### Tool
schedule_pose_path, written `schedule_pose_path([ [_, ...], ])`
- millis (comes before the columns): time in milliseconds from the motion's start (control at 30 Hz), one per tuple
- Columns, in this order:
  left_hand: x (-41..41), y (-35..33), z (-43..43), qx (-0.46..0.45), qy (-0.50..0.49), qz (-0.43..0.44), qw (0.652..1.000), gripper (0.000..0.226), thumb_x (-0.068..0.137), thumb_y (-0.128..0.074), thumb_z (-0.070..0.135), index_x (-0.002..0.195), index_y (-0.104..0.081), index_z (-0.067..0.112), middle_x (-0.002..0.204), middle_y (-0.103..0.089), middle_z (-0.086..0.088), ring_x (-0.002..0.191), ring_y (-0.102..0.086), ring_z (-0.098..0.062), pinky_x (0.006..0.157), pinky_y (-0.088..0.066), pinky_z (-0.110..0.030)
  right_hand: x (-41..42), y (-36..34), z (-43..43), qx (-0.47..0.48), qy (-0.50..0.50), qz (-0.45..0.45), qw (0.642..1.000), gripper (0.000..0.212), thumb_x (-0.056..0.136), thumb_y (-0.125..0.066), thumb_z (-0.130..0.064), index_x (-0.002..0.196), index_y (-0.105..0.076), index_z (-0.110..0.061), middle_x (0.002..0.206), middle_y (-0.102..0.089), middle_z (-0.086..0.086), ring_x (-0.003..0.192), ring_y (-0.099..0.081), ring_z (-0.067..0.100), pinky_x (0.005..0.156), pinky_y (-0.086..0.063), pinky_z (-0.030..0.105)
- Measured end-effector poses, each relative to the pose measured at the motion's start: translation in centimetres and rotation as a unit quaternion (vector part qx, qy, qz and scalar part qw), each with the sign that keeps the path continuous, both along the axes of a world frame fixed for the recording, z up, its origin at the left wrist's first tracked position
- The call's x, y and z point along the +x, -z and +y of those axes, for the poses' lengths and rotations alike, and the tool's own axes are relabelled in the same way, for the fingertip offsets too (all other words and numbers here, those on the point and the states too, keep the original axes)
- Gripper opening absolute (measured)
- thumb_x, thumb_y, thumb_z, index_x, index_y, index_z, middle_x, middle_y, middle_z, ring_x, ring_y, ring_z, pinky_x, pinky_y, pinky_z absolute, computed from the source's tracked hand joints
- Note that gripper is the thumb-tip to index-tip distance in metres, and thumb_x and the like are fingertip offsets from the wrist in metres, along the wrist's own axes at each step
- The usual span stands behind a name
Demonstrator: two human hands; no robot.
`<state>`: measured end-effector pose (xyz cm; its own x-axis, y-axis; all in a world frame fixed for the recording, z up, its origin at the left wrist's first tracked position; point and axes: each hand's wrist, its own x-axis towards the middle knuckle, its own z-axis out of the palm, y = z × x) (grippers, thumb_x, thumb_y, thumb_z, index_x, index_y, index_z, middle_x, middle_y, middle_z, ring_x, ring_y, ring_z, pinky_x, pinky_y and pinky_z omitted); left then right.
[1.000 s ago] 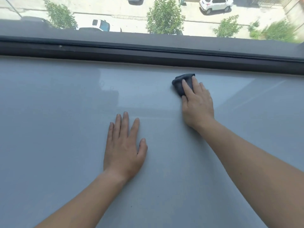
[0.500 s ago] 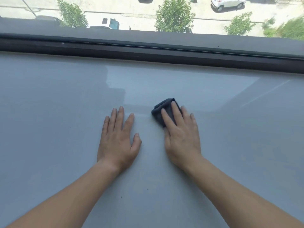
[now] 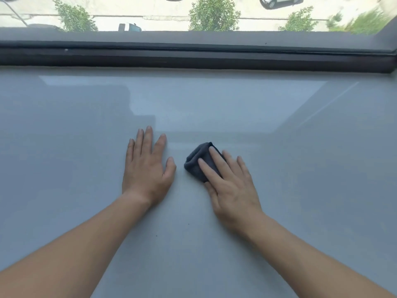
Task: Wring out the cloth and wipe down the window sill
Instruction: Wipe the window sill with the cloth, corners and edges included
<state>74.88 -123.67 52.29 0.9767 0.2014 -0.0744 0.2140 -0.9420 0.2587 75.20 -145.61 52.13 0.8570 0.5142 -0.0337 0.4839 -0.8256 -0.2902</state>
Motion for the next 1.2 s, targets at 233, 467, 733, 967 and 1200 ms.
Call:
schedule_pose_path([
  [233, -0.1, 0.3, 0.4, -0.031, 0.013, -0.011, 0.999, 0.069, 0.088, -0.03, 0.045, 0.153, -0.029, 0.02, 0.166, -0.008, -0.008, 0.153, 0.002, -0.021, 0.123, 0.008, -0.039, 0.5, -0.1, 0.2, -0.004, 0.144, -0.01, 0.989, 0.061, 0.097, -0.045, -0.022, 0.153, -0.026, -0.034, 0.166, -0.01, -0.001, 0.151, -0.01, 0.029, 0.122, -0.006, 0.049],
  [467, -3.5, -0.8, -0.1, -0.09, 0.063, -0.071, 0.991, 0.05, 0.088, -0.04, 0.028, 0.132, -0.055, 0.011, 0.154, -0.039, -0.013, 0.149, -0.024, -0.026, 0.123, -0.005, -0.047, -3.1, 0.3, -1.8, -0.014, 0.032, -0.006, 0.999, 0.056, 0.095, -0.045, -0.027, 0.15, -0.036, -0.032, 0.163, -0.022, -0.001, 0.148, -0.023, 0.031, 0.12, -0.018, 0.053],
  [733, -9.7, 0.2, -0.9, 0.007, 0.101, 0.018, 0.995, 0.067, 0.094, -0.019, 0.048, 0.157, -0.018, 0.025, 0.167, 0.0, -0.005, 0.153, 0.008, -0.02, 0.122, 0.009, -0.046, -12.6, -0.6, 0.6, 0.0, 0.018, -0.009, 1.0, 0.062, 0.09, -0.049, -0.022, 0.15, -0.036, -0.03, 0.164, -0.02, 0.002, 0.148, -0.022, 0.033, 0.119, -0.018, 0.054],
  [967, -10.0, 0.0, -0.6, -0.033, 0.106, 0.016, 0.994, 0.066, 0.094, -0.019, 0.046, 0.155, -0.024, 0.024, 0.167, -0.003, -0.003, 0.153, 0.008, -0.017, 0.122, 0.011, -0.042, -9.8, -0.4, -2.1, 0.008, 0.198, 0.002, 0.98, 0.058, 0.094, -0.04, -0.023, 0.151, -0.034, -0.029, 0.165, -0.017, 0.001, 0.15, -0.016, 0.031, 0.122, -0.01, 0.049],
  [1200, -10.1, -0.2, -0.9, 0.009, 0.106, 0.03, 0.994, 0.068, 0.094, -0.018, 0.049, 0.157, -0.018, 0.025, 0.167, 0.001, -0.004, 0.153, 0.01, -0.019, 0.122, 0.01, -0.045, -17.0, -0.6, -2.5, -0.022, -0.043, -0.017, 0.999, 0.063, 0.089, -0.054, -0.02, 0.149, -0.038, -0.028, 0.163, -0.023, 0.002, 0.149, -0.023, 0.033, 0.119, -0.019, 0.055],
])
